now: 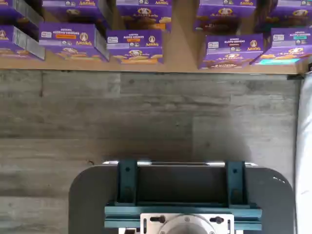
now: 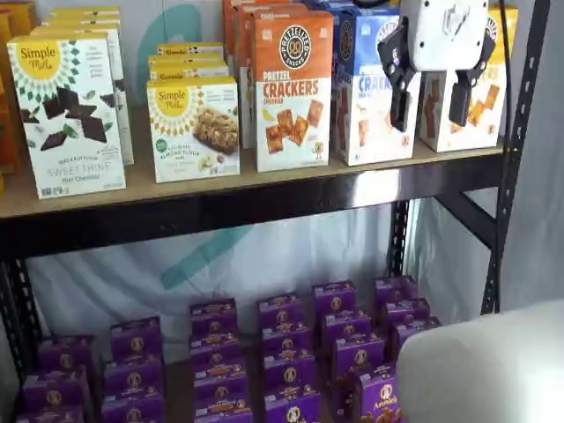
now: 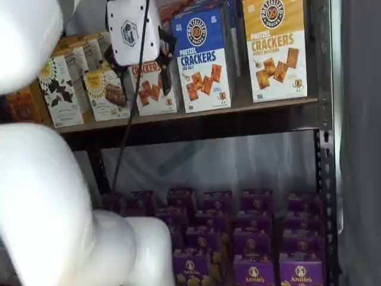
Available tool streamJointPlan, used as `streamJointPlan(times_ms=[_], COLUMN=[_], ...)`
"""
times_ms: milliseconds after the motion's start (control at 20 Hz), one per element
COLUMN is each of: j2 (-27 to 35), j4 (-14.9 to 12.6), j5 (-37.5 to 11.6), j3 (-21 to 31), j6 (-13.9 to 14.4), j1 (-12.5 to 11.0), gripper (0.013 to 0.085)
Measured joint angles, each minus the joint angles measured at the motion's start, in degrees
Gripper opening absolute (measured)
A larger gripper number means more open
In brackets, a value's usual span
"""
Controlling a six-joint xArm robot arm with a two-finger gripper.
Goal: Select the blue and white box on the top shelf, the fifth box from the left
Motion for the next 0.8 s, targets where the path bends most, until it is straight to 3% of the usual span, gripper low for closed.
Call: streamJointPlan(times_ms=[400, 650, 800], j2=[0.68, 0.45, 0.88], j4=[0.69, -1.84, -2.1], j5=[1.17, -1.04, -3.59], j3=[-0.78, -0.59, -0.85], j6=[-0.31, 0.42, -0.06], j1=[-0.62, 1.23, 0.73], gripper=[0.085, 0.085, 0.085])
